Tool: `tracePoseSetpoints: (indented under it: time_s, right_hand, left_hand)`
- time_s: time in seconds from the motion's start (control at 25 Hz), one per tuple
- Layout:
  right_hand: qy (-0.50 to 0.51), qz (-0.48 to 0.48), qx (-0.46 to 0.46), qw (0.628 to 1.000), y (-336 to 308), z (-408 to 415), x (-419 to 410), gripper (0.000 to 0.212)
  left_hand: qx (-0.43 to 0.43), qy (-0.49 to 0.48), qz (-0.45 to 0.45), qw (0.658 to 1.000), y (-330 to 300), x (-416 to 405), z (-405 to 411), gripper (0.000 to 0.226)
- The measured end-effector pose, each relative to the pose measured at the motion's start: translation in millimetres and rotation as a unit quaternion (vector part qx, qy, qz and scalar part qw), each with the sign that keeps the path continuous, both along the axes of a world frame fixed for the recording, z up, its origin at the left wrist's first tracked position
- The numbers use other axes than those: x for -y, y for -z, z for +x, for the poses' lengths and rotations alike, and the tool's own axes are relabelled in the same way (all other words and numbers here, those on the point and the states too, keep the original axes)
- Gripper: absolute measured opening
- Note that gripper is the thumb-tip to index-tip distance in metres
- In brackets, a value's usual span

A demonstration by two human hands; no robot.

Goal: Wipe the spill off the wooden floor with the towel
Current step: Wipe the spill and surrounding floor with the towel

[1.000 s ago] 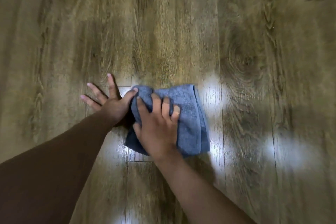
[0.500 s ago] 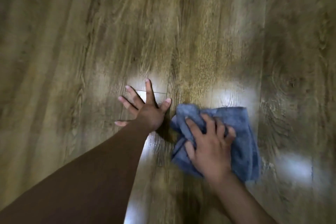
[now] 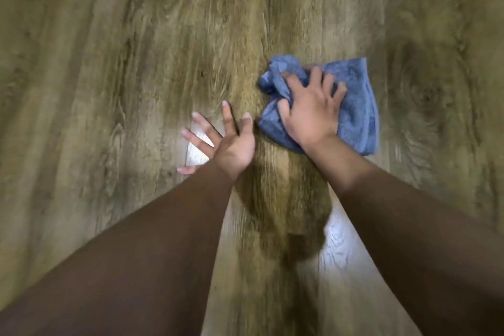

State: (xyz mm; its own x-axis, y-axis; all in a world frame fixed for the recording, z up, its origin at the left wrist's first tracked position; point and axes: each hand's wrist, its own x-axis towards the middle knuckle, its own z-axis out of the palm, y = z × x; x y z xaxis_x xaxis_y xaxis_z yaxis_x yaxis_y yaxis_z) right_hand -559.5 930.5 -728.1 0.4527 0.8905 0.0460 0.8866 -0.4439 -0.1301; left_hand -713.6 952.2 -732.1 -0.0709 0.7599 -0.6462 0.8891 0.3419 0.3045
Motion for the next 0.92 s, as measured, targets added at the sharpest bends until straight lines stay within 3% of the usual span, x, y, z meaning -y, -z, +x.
tracePoseSetpoints:
  time_s: [0.24,0.32,0.4,0.56,0.92]
  right_hand:
    - [-0.056,-0.024,-0.041,0.997,-7.2,-75.9,156.1,0.058]
    - [-0.107,-0.038,-0.047,0.992,-8.3,-74.0,205.5,0.062]
    - [-0.139,-0.048,-0.037,0.988,-6.9,-40.3,227.3,0.063]
    - [0.026,-0.038,-0.023,0.999,-7.8,78.4,226.2,0.060]
    - [0.198,0.044,0.008,0.979,4.4,257.9,133.2,0.053]
  left_hand:
    - [-0.038,0.027,0.028,0.999,-10.0,2.9,3.7,0.073]
    - [-0.078,0.073,0.078,0.991,-11.1,12.5,8.6,0.076]
    - [-0.032,0.159,0.155,0.975,-14.9,23.2,31.9,0.071]
    - [0.098,0.254,0.215,0.938,-17.9,28.7,126.3,0.054]
    - [0.055,0.368,0.290,0.882,9.6,-58.3,267.0,0.061]
